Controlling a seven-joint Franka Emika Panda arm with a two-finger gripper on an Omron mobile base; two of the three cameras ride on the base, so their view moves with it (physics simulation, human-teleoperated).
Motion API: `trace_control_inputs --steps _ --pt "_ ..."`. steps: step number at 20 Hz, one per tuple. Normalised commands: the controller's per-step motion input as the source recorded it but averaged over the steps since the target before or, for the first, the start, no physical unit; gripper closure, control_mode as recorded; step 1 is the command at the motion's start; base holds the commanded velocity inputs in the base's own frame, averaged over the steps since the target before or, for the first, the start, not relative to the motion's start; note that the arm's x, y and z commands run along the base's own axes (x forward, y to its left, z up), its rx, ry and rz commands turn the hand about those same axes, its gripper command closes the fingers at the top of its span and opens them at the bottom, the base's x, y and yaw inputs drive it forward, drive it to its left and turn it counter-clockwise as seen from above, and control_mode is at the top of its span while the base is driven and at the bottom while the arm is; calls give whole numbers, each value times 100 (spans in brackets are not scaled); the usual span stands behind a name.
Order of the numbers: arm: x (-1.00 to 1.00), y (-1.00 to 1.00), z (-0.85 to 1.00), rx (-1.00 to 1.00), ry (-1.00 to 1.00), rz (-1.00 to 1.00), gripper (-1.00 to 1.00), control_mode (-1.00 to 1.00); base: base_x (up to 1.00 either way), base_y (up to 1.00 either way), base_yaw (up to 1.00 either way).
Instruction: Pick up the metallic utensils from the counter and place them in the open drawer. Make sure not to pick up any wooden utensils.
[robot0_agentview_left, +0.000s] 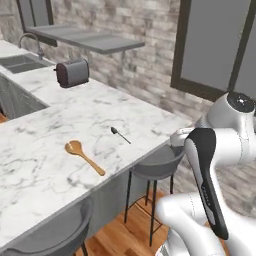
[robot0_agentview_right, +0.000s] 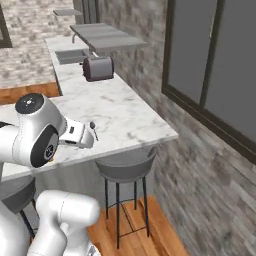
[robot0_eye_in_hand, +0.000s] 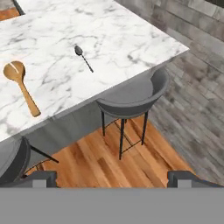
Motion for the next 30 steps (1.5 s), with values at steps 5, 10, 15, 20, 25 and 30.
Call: trace_control_inputs --steps 5,10,15,20,25,30 --pt "0 0 0 0 0 0 -100 100 81 5 27" --pt "0 0 0 0 0 0 -100 100 79 9 16" --pt "0 0 0 0 0 0 -100 100 70 -19 30" --pt "0 0 0 0 0 0 -100 100 31 -23 35" --pt "0 0 0 0 0 0 -100 100 0 -21 24" --pt "0 0 0 0 0 0 -100 100 0 -20 25"
